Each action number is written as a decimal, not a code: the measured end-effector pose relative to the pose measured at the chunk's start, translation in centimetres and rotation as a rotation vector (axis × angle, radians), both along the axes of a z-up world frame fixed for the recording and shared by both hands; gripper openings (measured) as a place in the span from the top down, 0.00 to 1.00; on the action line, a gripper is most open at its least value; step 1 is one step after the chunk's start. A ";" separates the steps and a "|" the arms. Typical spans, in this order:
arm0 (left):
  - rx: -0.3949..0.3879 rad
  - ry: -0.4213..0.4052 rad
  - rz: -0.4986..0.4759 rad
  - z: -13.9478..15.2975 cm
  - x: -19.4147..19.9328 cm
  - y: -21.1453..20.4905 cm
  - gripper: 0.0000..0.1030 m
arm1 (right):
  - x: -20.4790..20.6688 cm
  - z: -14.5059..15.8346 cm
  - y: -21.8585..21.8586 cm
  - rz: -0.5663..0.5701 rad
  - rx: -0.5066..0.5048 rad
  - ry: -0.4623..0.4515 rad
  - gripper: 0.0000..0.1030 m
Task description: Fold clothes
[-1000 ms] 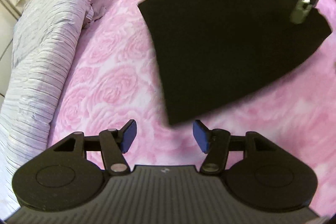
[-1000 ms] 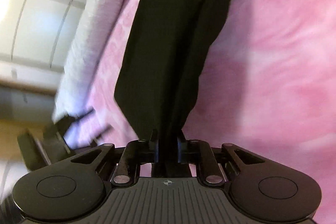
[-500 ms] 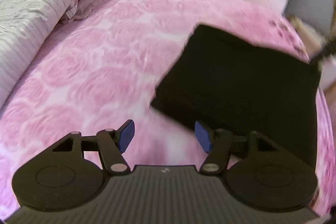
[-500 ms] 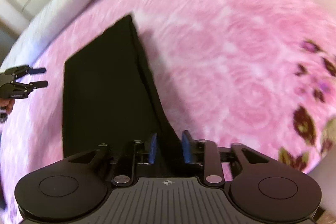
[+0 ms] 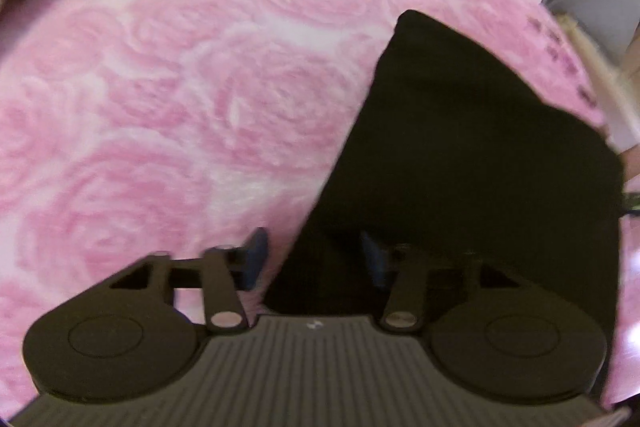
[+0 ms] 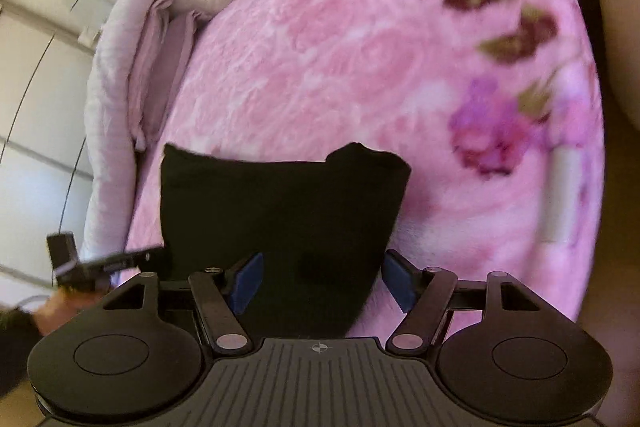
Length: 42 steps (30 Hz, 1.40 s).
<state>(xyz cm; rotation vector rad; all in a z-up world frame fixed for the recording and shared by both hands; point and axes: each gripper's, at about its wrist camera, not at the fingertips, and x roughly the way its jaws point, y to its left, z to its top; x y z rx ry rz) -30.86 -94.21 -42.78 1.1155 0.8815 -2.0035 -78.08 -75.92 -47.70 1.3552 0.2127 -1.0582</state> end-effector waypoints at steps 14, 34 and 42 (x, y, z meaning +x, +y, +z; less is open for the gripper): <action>-0.011 0.032 0.348 1.7 -2.7 10.4 0.79 | -0.1 5.7 -22.0 0.346 -0.088 0.184 0.86; -0.338 -0.130 -0.228 1.3 -5.9 15.3 0.72 | 9.1 2.7 2.3 0.467 -0.315 0.486 0.58; -0.339 -0.106 -0.244 1.4 -5.4 14.6 0.70 | 7.3 1.7 5.7 0.475 -0.343 0.575 0.61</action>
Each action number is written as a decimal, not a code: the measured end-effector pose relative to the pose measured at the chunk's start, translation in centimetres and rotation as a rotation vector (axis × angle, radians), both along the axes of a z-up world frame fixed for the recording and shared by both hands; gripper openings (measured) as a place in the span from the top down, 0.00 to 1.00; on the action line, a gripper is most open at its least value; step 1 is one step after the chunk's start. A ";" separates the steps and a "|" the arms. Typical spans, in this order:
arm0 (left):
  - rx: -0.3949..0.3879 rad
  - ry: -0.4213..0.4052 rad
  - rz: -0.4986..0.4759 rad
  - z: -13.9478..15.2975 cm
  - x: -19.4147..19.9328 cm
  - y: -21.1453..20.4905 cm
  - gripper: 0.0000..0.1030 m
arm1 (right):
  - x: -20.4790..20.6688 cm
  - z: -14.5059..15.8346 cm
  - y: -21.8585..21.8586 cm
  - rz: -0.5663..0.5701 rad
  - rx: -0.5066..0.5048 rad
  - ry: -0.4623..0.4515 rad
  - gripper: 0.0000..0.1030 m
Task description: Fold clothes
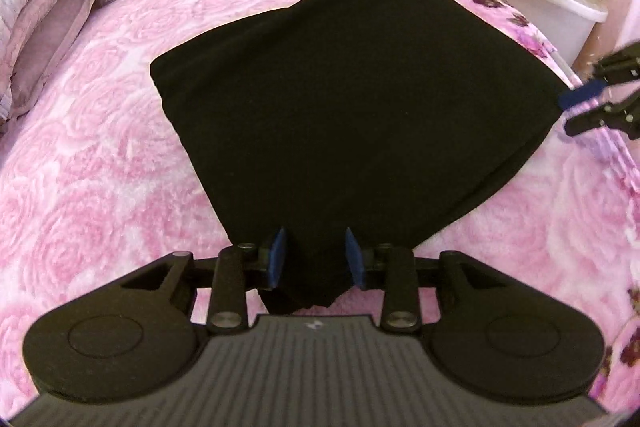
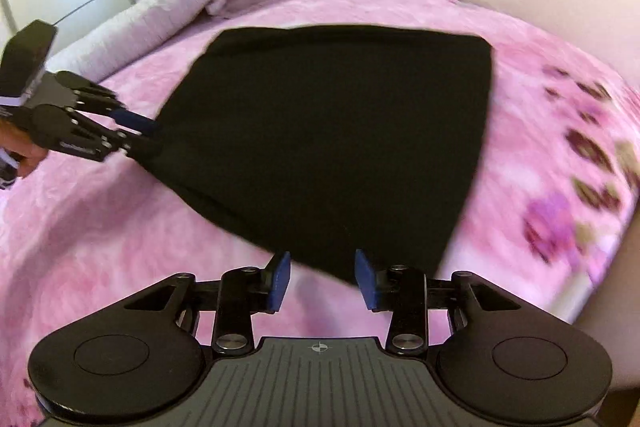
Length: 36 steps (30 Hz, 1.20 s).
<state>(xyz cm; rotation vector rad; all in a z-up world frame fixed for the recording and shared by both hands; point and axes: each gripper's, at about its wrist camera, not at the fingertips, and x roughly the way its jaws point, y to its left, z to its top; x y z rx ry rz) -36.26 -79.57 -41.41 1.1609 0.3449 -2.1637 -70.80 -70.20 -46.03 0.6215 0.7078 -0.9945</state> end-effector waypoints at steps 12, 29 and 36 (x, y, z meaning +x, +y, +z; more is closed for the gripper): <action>-0.400 -0.303 -0.384 -0.1 -3.1 9.5 0.39 | 6.8 -0.4 6.1 0.387 -0.354 0.646 0.47; -0.561 -0.631 -0.467 -5.7 -7.8 6.6 0.57 | 5.8 1.8 2.5 0.616 -0.491 0.750 0.83; -0.434 -0.552 -0.423 -4.3 -7.9 4.9 0.71 | 5.0 -3.5 3.4 0.667 -0.500 0.804 0.38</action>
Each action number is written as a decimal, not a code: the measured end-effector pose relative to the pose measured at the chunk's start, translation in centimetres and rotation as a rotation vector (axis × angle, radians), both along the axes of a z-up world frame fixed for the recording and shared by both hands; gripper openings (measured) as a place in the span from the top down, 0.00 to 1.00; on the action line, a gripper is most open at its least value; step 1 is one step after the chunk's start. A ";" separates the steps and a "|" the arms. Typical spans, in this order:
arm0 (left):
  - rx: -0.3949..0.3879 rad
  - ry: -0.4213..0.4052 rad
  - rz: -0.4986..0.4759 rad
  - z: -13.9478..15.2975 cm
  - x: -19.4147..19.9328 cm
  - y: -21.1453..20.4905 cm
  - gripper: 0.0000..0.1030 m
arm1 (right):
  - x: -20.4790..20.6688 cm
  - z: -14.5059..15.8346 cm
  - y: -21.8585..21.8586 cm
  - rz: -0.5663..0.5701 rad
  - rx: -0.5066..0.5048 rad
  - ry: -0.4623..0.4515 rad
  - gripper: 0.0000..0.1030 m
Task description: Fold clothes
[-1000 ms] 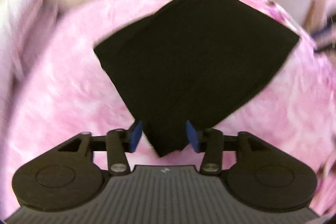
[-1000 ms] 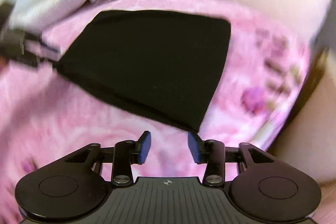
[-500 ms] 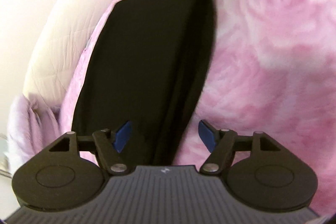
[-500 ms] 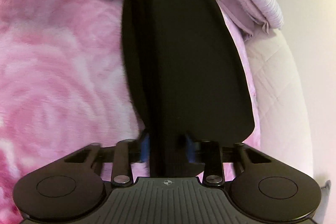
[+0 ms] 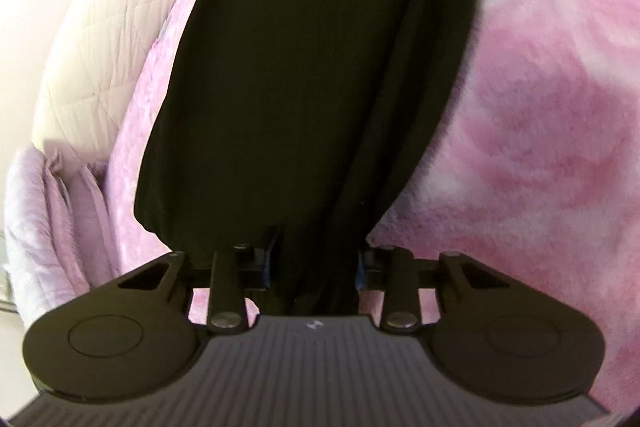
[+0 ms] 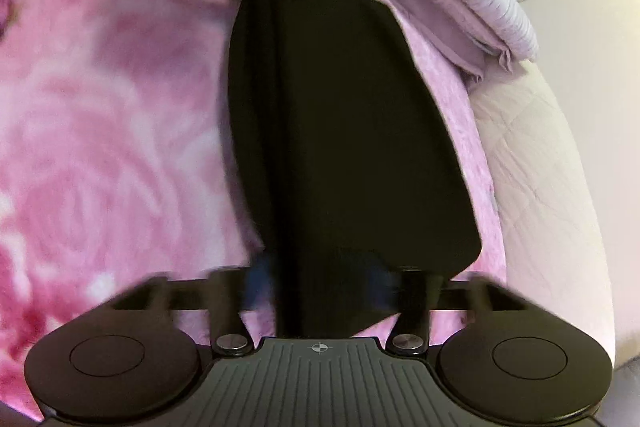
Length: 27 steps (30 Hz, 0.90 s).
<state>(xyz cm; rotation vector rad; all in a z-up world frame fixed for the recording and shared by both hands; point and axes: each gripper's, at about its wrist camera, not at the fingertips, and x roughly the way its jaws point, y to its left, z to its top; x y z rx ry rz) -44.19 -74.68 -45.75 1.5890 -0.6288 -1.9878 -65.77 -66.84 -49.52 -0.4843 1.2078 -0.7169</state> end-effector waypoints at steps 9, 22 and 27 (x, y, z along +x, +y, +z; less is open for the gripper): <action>0.044 -0.021 0.034 1.0 0.1 -0.2 0.75 | 0.3 0.8 -2.7 0.056 0.013 0.048 0.83; 0.105 0.015 0.164 13.5 0.7 8.0 0.78 | 0.1 17.3 1.2 0.130 0.076 0.039 0.88; 0.125 0.031 0.183 17.6 -1.0 8.7 0.78 | -1.7 21.0 1.0 0.190 0.110 0.038 0.88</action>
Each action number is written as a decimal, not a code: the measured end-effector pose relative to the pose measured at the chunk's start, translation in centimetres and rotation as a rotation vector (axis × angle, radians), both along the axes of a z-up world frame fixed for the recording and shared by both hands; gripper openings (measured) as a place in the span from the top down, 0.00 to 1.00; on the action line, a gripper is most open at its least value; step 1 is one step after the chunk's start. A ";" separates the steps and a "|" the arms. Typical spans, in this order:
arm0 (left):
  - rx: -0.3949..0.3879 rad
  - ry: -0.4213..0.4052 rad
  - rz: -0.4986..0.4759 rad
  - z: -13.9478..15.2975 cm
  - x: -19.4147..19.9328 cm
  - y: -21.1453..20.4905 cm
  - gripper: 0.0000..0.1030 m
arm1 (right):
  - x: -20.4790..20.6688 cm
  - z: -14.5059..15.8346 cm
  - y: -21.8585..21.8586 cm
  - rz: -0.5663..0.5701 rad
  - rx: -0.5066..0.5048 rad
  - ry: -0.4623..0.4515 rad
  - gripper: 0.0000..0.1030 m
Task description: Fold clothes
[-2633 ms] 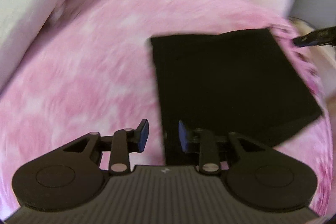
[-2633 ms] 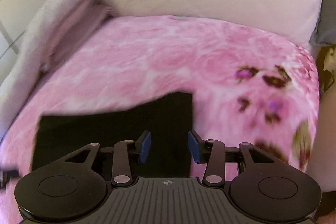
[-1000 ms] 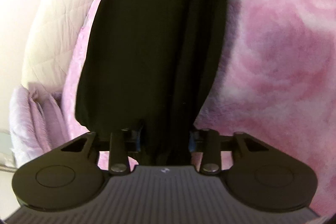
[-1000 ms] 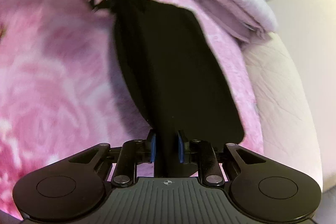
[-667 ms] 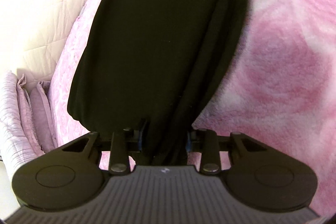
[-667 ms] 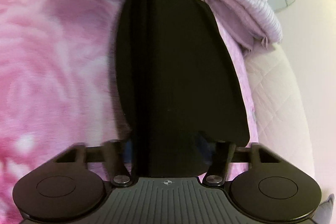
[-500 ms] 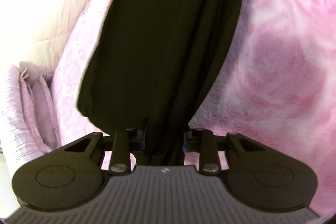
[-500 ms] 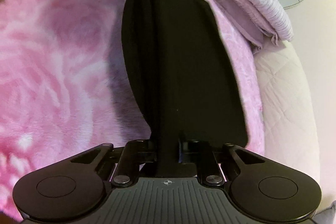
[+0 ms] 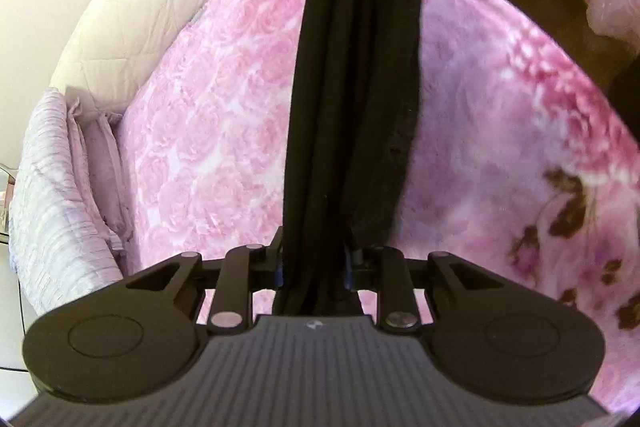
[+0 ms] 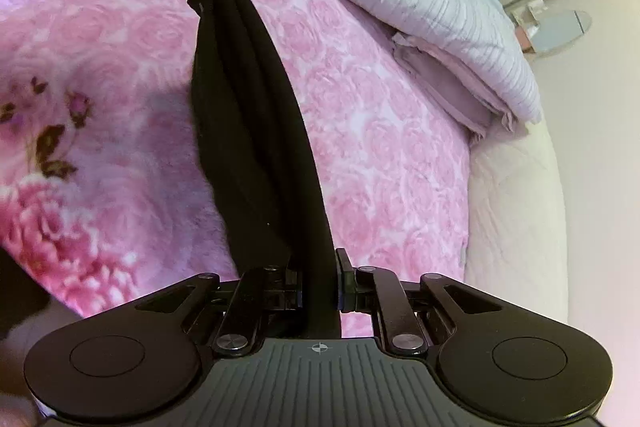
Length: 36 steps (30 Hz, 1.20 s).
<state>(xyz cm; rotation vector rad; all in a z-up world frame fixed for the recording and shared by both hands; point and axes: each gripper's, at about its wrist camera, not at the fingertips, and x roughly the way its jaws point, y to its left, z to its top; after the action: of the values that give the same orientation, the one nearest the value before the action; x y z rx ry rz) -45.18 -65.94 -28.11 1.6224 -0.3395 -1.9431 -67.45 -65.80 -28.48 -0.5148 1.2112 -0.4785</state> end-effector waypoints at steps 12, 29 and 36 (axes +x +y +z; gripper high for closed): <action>-0.226 0.041 0.086 5.9 -17.1 -14.9 0.79 | -14.1 6.0 -17.4 0.021 -0.252 -0.071 0.88; -0.026 -0.052 0.115 -14.1 -27.8 -20.3 0.78 | -25.8 -15.2 -24.1 -0.181 -0.008 -0.051 0.83; -0.013 -0.053 0.128 -13.2 -27.0 -20.3 0.80 | -27.0 -12.3 -24.0 -0.255 0.088 -0.108 0.81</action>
<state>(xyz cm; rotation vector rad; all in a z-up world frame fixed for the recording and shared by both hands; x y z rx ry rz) -72.21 -86.22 -41.33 1.6483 -0.2620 -1.8023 -94.48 -89.85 -40.77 -0.2567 1.1932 -0.6579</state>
